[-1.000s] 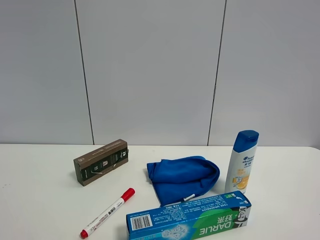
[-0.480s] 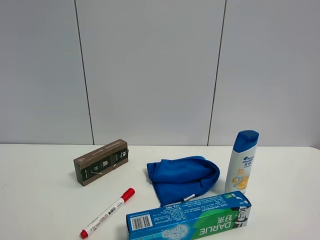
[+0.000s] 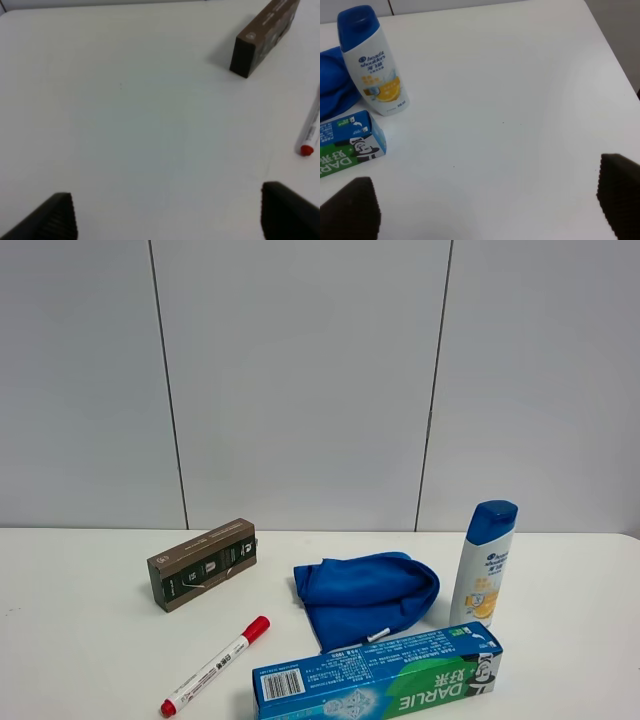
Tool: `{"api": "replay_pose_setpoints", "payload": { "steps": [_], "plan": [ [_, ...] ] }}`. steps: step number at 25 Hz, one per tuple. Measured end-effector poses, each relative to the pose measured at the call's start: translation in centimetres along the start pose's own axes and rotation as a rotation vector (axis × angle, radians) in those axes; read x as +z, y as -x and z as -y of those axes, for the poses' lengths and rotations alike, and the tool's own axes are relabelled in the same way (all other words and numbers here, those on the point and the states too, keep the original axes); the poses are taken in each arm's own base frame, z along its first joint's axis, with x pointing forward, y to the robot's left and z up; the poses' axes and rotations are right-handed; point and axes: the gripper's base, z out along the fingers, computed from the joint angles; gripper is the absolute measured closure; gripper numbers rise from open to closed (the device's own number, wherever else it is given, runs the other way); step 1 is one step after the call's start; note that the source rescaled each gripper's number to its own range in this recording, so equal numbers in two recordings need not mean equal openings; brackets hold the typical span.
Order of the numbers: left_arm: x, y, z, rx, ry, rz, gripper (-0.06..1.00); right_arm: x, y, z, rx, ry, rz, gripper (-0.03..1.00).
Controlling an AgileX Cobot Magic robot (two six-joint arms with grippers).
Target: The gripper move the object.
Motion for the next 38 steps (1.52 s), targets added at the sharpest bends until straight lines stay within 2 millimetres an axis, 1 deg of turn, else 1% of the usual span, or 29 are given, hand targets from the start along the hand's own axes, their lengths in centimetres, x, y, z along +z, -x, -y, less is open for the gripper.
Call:
{"api": "replay_pose_setpoints", "payload": {
  "steps": [38],
  "plan": [
    [0.0, 0.02, -0.01, -0.007, 0.002, 0.002, 0.35, 0.0, 0.0, 0.0, 0.0, 0.0, 0.0, -0.03]
  ]
}}
